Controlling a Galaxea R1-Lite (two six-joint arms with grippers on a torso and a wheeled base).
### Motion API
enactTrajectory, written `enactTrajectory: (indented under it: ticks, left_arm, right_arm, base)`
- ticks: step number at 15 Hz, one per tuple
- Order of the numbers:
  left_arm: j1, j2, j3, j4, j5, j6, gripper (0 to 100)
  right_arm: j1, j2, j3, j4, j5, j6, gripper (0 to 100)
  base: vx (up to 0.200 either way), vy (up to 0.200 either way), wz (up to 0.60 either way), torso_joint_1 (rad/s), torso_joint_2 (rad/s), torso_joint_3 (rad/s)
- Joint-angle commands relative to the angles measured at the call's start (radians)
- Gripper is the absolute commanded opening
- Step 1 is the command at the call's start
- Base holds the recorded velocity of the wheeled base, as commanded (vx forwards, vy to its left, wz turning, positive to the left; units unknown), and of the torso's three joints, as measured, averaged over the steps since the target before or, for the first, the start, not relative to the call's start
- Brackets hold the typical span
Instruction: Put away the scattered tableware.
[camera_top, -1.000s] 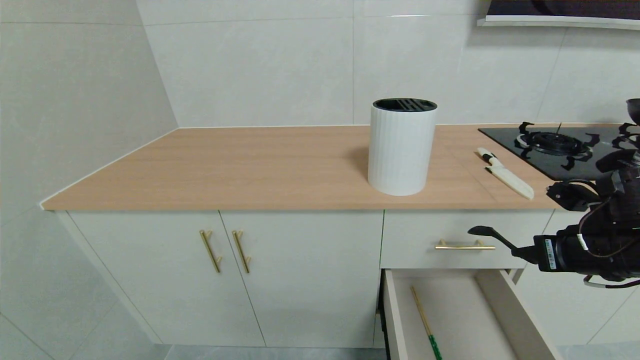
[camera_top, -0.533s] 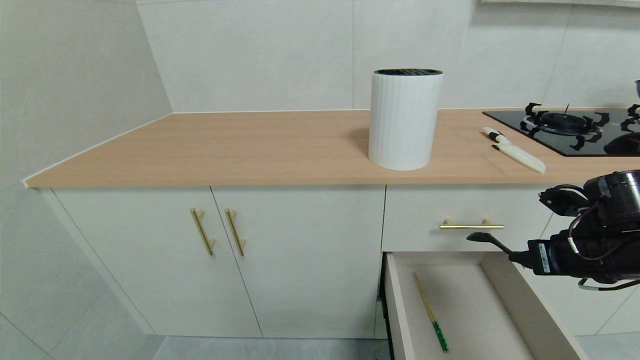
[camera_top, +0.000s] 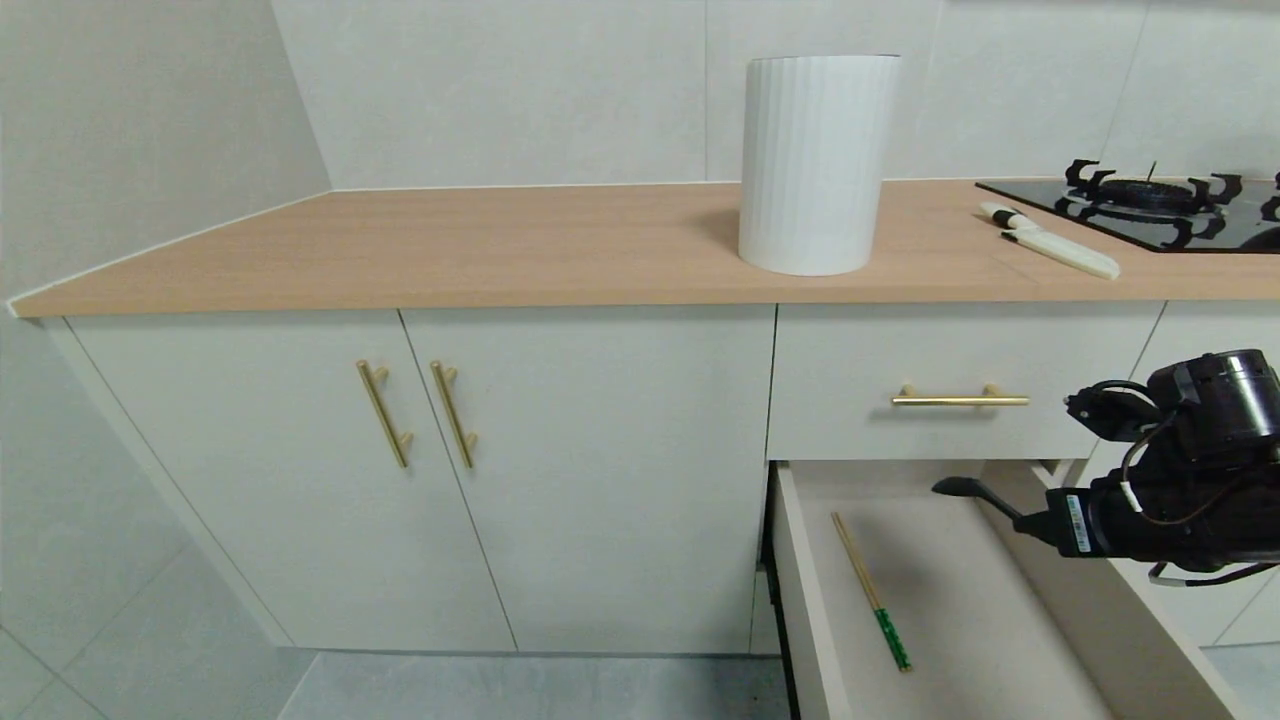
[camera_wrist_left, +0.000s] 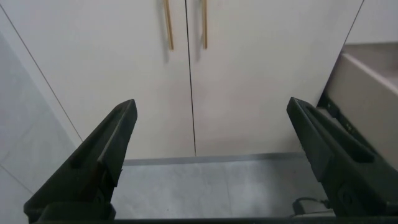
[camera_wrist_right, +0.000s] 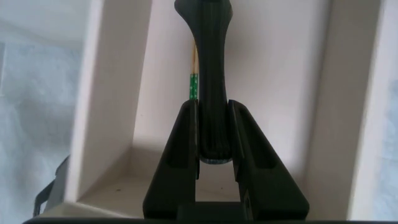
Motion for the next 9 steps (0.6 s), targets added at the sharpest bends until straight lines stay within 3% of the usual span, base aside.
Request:
enactTrajectory:
  ticks: [1, 7, 9]
  left_arm:
    - [0.0, 0.0, 0.0, 0.0, 0.0, 0.0, 100]
    - [0.0, 0.0, 0.0, 0.0, 0.0, 0.0, 100]
    - [0.0, 0.0, 0.0, 0.0, 0.0, 0.0, 100]
  right_arm:
    - [0.0, 0.006, 0.0, 0.0, 0.001, 0.0, 0]
    - [0.0, 0.068, -0.006, -0.001, -0.003, 0.0, 0]
    - [0.002, 0.149, -0.006, -0.052, -0.057, 0.0, 0]
  base:
    - [0.0, 0.0, 0.0, -0.027, 0.19, 0.105]
    - [0.0, 0.0, 0.0, -0.006, 0.03, 0.022]
    - [0.0, 0.0, 0.0, 0.0, 0.0, 0.0]
